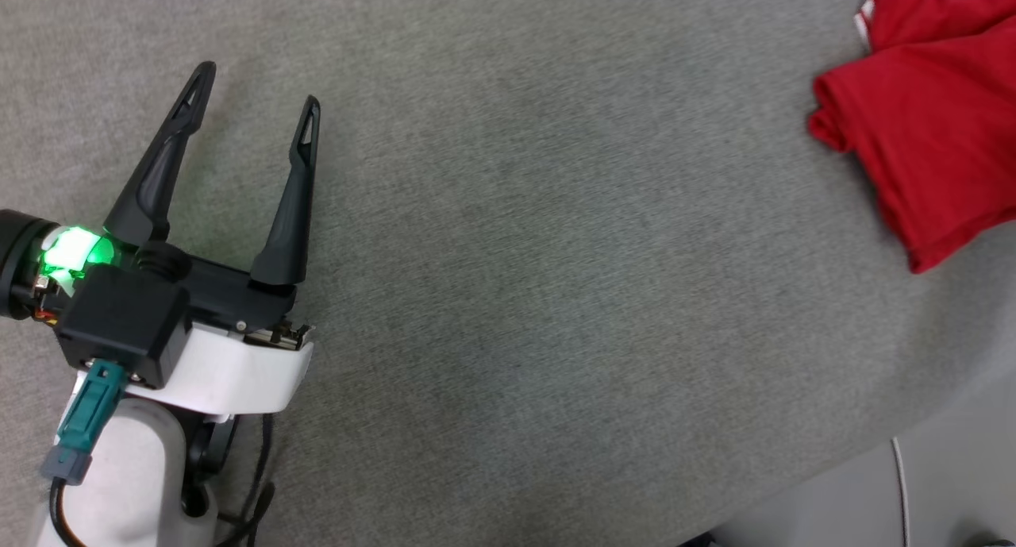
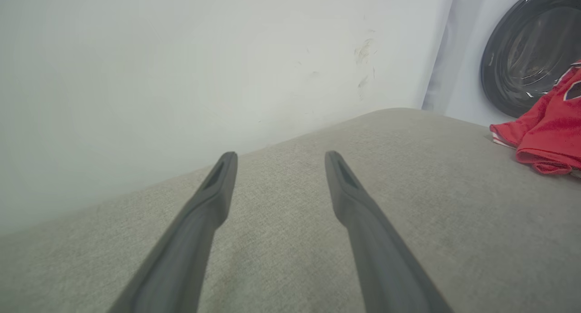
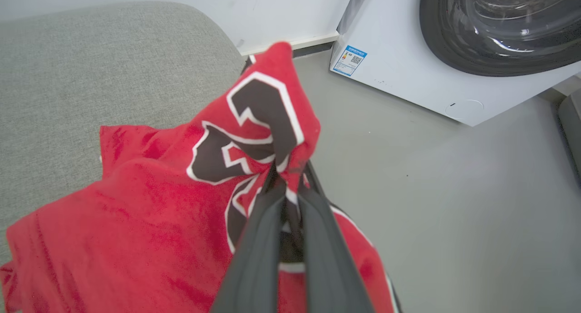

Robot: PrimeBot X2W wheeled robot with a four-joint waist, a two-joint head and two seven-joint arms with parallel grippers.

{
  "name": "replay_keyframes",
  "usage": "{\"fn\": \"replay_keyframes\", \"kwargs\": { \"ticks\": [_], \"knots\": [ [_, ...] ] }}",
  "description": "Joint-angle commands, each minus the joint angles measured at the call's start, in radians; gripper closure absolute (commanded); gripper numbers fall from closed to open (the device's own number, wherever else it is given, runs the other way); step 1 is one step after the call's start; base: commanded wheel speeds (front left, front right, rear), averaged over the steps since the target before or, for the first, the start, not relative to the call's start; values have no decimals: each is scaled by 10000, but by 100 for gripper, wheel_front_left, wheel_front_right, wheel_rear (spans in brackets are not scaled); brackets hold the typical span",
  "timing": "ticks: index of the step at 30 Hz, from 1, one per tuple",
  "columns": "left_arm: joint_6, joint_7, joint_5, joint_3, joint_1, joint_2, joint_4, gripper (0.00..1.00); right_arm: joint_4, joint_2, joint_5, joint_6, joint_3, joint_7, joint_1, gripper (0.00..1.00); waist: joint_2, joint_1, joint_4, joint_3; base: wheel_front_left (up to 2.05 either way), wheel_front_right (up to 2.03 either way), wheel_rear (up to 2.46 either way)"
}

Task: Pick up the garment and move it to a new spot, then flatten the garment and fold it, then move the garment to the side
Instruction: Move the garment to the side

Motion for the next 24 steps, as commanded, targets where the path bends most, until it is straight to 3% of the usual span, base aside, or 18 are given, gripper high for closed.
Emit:
{"fn": "replay_keyframes", "kwargs": {
  "ticks": [1, 5, 6, 7, 8, 16, 24],
  "knots": [
    [22, 5, 11, 29, -84, 46, -50, 0, 149, 73, 17, -14, -8, -117, -201, 100, 0, -2, 196, 278, 0, 0, 0],
    [95, 19, -58, 80, 39, 73, -139, 0, 982, 265, -287, -14, 38, -607, -416, 100, 0, -2, 288, 396, 0, 0, 0],
    [88, -4, -75, 66, 40, 66, -117, 0, 1219, 269, -401, -14, 2, -719, -445, 73, 0, -2, 323, 393, 0, 0, 0],
    [101, -31, -93, 55, 37, 50, -85, 0, 1427, 287, -483, -14, -75, -857, -491, 4, 0, -2, 358, 379, 0, 0, 0],
    [115, -68, -99, 34, 28, 24, -54, 0, 1643, 306, -559, -14, -141, -975, -539, 0, 0, -2, 405, 345, 0, 0, 0],
    [264, -561, -335, -102, 283, -285, 653, 0, 2482, -50, -1388, -14, -629, -2598, -626, 0, 0, -2, 849, -673, 0, 0, 0],
    [708, -1195, -670, -200, 1212, -892, 1931, 0, 2223, -31, -1723, -14, -435, -3779, 305, 0, 0, -2, 1509, -2412, 0, 0, 0]
  ]
}}
